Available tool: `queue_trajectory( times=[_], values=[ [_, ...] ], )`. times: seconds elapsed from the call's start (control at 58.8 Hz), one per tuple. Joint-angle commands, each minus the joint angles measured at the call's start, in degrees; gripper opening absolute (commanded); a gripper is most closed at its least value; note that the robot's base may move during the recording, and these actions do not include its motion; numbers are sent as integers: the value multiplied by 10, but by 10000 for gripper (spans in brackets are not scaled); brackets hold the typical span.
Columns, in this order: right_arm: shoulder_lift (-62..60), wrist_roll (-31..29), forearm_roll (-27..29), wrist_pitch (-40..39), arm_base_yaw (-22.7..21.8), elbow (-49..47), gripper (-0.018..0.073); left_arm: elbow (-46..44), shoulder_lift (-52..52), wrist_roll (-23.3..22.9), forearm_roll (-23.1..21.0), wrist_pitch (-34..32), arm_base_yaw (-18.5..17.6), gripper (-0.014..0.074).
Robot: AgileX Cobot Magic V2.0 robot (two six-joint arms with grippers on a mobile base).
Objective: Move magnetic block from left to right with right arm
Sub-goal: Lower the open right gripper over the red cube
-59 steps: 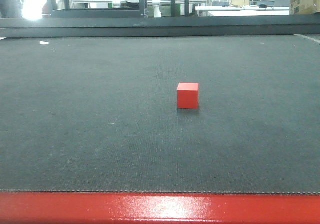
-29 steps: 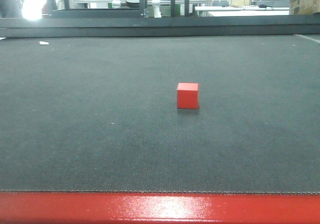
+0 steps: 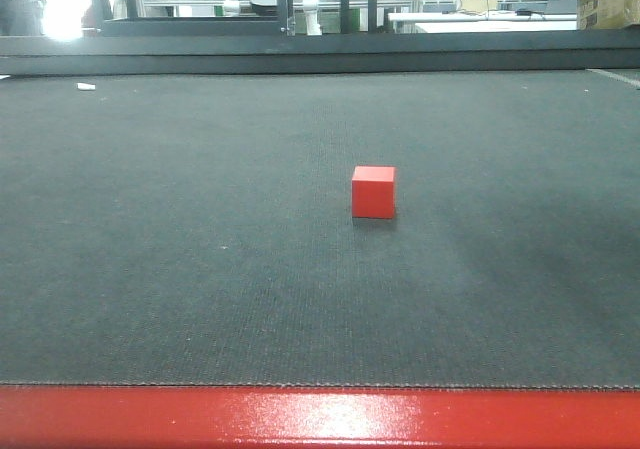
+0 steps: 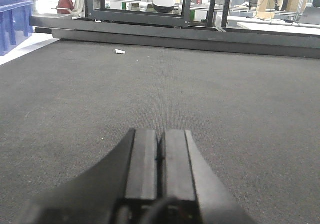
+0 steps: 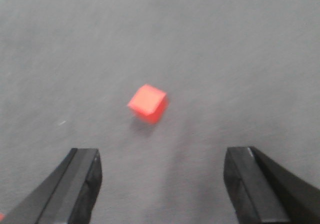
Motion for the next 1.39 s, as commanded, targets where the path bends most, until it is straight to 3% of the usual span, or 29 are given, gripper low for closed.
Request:
queue_trajectory(
  times=[0.0, 0.204, 0.561, 0.884, 1.224, 1.377],
  values=[
    [65, 58, -26, 17, 27, -78, 603, 5, -8, -2, 0, -52, 0, -116],
    [225, 176, -73, 122, 71, -224, 603, 5, -8, -2, 0, -52, 0, -116],
    [397, 224, -118, 181, 74, -364, 603, 5, -8, -2, 0, -52, 0, -116],
    [452, 273, -137, 168, 62, -390, 602, 5, -8, -2, 0, -52, 0, -116],
    [478, 275, -131, 163, 60, -390, 596, 5, -8, -2, 0, -52, 0, -116],
    [481, 275, -130, 165, 60, -390, 455, 5, -8, -2, 0, -52, 0, -116]
  ],
)
